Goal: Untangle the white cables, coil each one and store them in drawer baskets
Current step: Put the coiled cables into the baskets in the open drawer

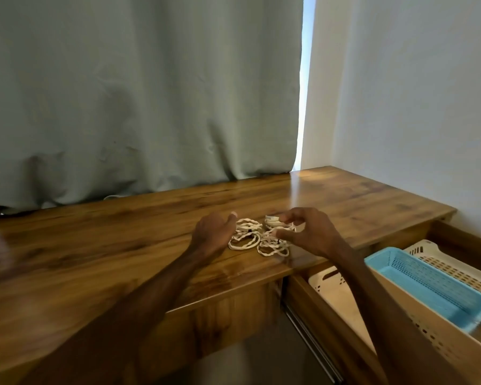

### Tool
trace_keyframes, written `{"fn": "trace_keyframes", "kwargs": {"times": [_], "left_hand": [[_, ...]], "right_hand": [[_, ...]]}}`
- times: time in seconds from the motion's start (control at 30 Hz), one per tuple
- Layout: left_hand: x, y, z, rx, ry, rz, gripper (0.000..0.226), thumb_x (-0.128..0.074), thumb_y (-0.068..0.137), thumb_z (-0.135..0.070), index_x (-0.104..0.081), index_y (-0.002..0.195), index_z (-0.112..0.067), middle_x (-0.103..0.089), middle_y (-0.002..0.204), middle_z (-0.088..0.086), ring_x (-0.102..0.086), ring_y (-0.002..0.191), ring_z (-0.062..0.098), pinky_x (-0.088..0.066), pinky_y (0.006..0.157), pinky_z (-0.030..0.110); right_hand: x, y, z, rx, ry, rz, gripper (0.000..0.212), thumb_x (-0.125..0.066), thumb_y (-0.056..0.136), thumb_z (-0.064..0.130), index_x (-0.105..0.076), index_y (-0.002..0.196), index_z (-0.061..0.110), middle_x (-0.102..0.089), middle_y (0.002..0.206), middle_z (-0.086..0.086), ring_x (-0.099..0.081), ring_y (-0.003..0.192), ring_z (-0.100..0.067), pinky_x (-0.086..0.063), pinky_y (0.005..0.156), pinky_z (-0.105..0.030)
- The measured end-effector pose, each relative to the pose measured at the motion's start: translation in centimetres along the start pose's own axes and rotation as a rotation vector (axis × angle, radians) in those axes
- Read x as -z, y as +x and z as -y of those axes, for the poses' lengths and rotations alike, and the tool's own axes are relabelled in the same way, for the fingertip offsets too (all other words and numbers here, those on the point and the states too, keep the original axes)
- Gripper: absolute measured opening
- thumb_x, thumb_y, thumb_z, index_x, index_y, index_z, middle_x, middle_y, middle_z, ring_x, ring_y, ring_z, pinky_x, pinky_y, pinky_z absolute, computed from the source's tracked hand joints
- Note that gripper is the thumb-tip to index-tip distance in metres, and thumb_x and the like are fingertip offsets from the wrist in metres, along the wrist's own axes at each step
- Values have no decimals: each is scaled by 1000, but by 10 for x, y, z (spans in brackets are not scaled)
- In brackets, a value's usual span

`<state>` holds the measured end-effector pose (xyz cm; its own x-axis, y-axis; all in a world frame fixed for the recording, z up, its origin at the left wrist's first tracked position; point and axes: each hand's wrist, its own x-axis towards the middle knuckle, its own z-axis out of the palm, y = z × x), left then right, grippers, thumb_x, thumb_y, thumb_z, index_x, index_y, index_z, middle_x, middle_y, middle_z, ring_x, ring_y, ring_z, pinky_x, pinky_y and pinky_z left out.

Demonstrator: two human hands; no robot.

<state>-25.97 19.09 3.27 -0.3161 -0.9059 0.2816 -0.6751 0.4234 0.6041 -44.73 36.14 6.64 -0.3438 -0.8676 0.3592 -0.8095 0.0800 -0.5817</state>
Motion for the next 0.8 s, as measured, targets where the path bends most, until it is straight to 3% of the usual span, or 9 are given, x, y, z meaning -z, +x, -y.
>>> {"fn": "trace_keyframes", "kwargs": {"times": [0.07,0.13,0.23,0.33,0.47,0.53,0.67,0.8], "left_hand": [[-3,-9,1,-46,-30,-56,61,-42,101,-60,-60,66,-14,-61,63,-1,-60,66,23,-41,56,34],[-5,-18,1,-94,-23,-105,51,-45,101,-55,-66,80,-15,-68,78,3,-64,79,24,-52,68,39],[-13,-30,1,-153,-16,-110,41,-49,100,-51,-64,107,-13,-67,109,6,-57,106,26,-52,91,45],[-20,-44,-2,-214,-61,-108,40,-53,101,-44,-55,124,-13,-58,125,9,-48,119,26,-46,100,44],[-29,-59,-1,-266,-133,-97,56,-58,99,-40,-42,145,-12,-50,144,11,-44,134,28,-40,111,45],[-30,-62,0,-272,-145,-91,58,-60,98,-38,-39,146,-14,-49,144,9,-43,134,27,-40,112,44],[-30,-62,1,-259,-121,-86,61,-63,94,-36,-40,146,-13,-50,144,12,-42,133,30,-39,112,45],[-30,-64,-2,-234,-78,-64,66,-66,91,-35,-39,147,-14,-48,146,13,-40,135,32,-39,113,47]], "right_hand": [[-12,-2,0,-6,-72,56,64,-89,66,55,-71,119,25,-70,119,7,-63,104,-7,-47,78,-21],[-23,-2,4,-15,-174,81,77,-89,62,60,-68,127,25,-69,127,4,-63,111,-14,-51,88,-31],[-28,-5,14,1,-257,73,75,-88,64,57,-67,129,25,-70,126,2,-64,111,-18,-53,90,-35],[-26,-10,20,11,-326,67,66,-88,68,53,-68,123,24,-71,122,1,-64,109,-22,-54,90,-38],[-12,-18,16,-28,-292,59,59,-84,65,60,-73,110,24,-74,108,2,-68,96,-20,-55,79,-35],[2,-25,15,-43,-268,43,48,-85,67,56,-75,100,23,-74,96,3,-65,80,-12,-51,67,-29],[40,-51,13,-120,-215,34,44,-85,67,59,-77,90,22,-75,83,7,-68,75,-9,-58,69,-33],[66,-77,-2,-208,-263,100,38,-85,72,53,-77,84,17,-73,72,4,-68,66,-11,-49,57,-26]]}}
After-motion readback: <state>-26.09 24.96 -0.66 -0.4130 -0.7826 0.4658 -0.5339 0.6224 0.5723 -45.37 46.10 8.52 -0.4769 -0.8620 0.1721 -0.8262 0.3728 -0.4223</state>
